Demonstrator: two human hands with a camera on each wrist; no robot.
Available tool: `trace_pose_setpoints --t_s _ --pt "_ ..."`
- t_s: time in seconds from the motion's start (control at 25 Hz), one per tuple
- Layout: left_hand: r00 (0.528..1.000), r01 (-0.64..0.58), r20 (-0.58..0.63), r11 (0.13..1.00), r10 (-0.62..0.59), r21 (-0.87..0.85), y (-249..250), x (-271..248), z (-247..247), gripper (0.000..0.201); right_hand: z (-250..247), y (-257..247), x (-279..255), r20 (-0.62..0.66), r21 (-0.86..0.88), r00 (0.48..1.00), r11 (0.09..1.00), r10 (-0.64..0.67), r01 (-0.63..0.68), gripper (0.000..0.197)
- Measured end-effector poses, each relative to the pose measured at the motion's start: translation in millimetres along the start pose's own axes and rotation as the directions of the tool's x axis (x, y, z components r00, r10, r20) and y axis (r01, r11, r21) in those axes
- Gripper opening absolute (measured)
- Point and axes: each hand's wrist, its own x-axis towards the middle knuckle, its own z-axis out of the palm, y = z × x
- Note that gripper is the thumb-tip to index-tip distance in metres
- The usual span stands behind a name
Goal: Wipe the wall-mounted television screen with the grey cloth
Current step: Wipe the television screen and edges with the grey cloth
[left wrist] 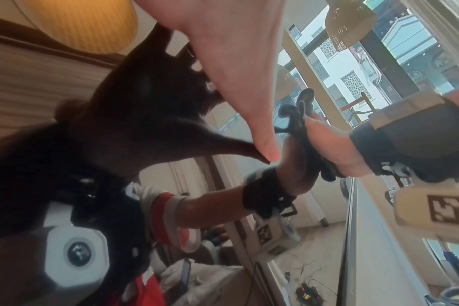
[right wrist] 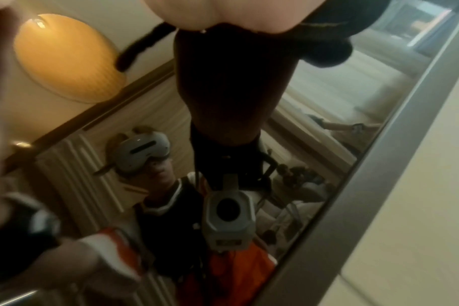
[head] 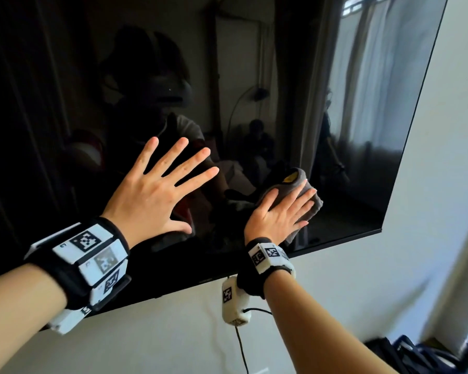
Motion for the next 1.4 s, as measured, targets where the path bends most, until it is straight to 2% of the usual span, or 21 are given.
trace_pose_setpoints --t_s 0.16,0.28,0.4,0.44,0.56,0.6,0.76,0.88,1.0,1.12,1.16,1.24,1.32,1.4 --pt "0.999 -0.014 -0.035 1.000 0.014 -0.010 -4 1 3 0.125 20 -19 -73 0.107 -0.008 0.985 0.991 -0.132 0.134 0.068" --pt "0.999 -0.023 -0.049 1.000 0.023 -0.017 -8 0 6 0.125 15 -15 -52 0.108 -0.021 0.988 0.994 -0.107 0.110 0.069" --pt "0.998 -0.022 -0.059 0.999 0.021 -0.024 -9 0 9 0.127 3 -19 -15 0.033 -0.005 0.997 0.998 0.068 -0.068 0.064" --pt "0.998 -0.021 -0.058 0.999 0.020 -0.028 -9 0 10 0.128 4 -21 -17 0.030 0.007 0.997 0.998 0.067 -0.067 0.064" --pt "0.997 -0.027 -0.067 1.000 0.025 -0.016 -7 1 9 0.127 18 -24 -67 0.079 0.000 0.988 0.991 -0.132 0.132 0.069" --pt "0.997 -0.028 -0.069 1.000 0.027 -0.014 -6 0 6 0.126 24 -22 -83 0.114 -0.002 0.980 0.987 -0.161 0.162 0.069" --pt "0.994 -0.020 -0.108 0.999 0.018 -0.026 -27 -21 -11 0.127 28 -23 -78 0.105 0.001 0.989 0.995 -0.103 0.103 0.067" --pt "0.996 0.072 -0.065 0.995 -0.068 0.064 -60 -68 -17 0.127 31 -42 -76 0.055 0.031 0.998 0.999 -0.044 0.042 0.067" --pt "0.991 0.119 0.047 0.983 -0.126 0.136 -86 -98 -10 0.128 46 -71 -123 0.106 0.005 0.976 0.982 -0.191 0.191 0.069" --pt "0.991 0.112 0.061 0.985 -0.121 0.128 -92 -102 -3 0.126 59 -80 -164 0.170 -0.015 0.937 0.950 -0.305 0.312 0.070" --pt "0.992 0.107 0.051 0.986 -0.114 0.127 -91 -99 -2 0.126 61 -81 -159 0.151 -0.010 0.943 0.954 -0.295 0.300 0.069" --pt "0.994 0.098 0.044 0.987 -0.104 0.127 -93 -100 0 0.127 66 -94 -149 0.073 0.017 0.982 0.985 -0.173 0.172 0.067" --pt "0.994 0.103 0.020 0.987 -0.106 0.120 -96 -102 3 0.128 70 -108 -152 0.032 0.059 0.997 0.996 -0.065 0.063 0.067" --pt "0.995 0.102 0.001 0.989 -0.102 0.110 -98 -103 6 0.128 72 -111 -174 0.073 0.019 0.986 0.988 -0.152 0.151 0.068"
